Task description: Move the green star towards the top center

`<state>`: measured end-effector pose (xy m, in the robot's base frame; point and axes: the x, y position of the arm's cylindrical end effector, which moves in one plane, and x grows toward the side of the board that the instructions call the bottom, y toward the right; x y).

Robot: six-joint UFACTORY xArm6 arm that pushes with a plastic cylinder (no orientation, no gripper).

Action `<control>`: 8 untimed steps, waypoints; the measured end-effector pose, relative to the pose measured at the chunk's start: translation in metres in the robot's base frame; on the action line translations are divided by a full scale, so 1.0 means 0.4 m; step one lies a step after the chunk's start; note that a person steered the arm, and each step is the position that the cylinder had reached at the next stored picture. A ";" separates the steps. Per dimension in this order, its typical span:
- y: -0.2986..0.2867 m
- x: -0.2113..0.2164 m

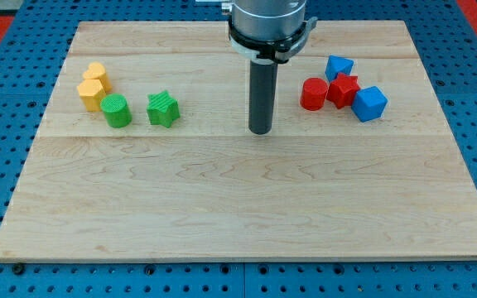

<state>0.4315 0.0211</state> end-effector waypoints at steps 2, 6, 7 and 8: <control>-0.269 -0.003; -0.369 0.018; -0.511 0.004; -0.513 -0.071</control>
<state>0.4033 -0.1842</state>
